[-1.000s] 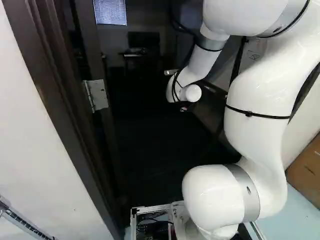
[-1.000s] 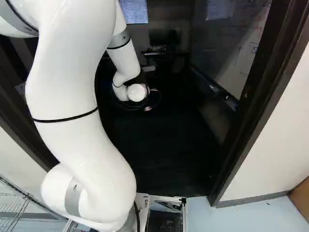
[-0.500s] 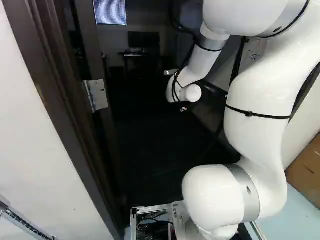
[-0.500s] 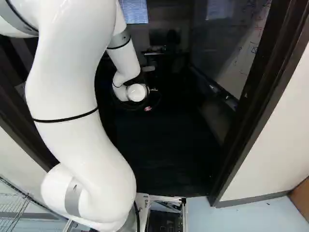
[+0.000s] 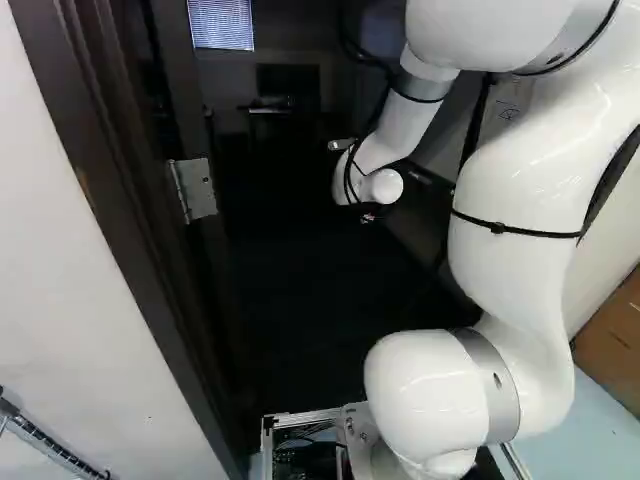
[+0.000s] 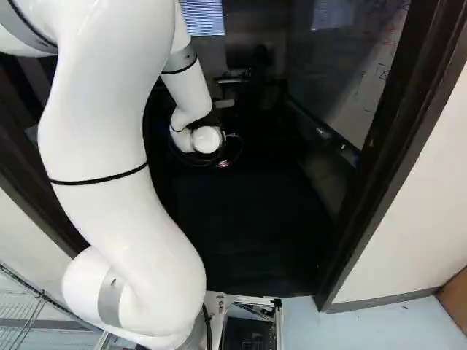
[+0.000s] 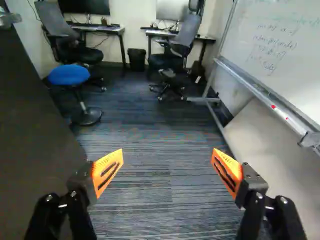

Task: Open the door and move inside

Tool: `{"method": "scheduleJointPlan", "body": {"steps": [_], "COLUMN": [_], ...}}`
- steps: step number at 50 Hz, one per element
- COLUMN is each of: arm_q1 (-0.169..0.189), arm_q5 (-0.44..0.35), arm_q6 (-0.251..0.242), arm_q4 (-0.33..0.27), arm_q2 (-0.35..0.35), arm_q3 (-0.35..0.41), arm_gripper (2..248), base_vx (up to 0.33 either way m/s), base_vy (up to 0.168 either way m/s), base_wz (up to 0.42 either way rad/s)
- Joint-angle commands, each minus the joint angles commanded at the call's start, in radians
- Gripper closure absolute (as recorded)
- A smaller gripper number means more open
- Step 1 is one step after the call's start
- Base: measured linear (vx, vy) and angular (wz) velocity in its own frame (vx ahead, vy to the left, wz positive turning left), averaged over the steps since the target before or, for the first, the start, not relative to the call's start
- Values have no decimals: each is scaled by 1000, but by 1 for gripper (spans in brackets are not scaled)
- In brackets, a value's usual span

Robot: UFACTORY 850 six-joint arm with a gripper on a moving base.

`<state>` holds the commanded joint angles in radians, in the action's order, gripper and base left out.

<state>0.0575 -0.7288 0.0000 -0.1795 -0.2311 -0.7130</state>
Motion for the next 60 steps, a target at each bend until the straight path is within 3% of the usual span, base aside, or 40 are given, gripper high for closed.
{"method": "scheduleJointPlan", "body": {"steps": [41, 60], "arm_q1": [0, 0], "arm_q5": [0, 0], "arm_q6": [0, 0], "arm_q4": [0, 0], "arm_q2": [0, 0], "arm_q3": [0, 0], "arm_gripper": [3, 3], "base_vx": [94, 142], "base_vy": [-70, 0], "base_wz": [1, -13]}}
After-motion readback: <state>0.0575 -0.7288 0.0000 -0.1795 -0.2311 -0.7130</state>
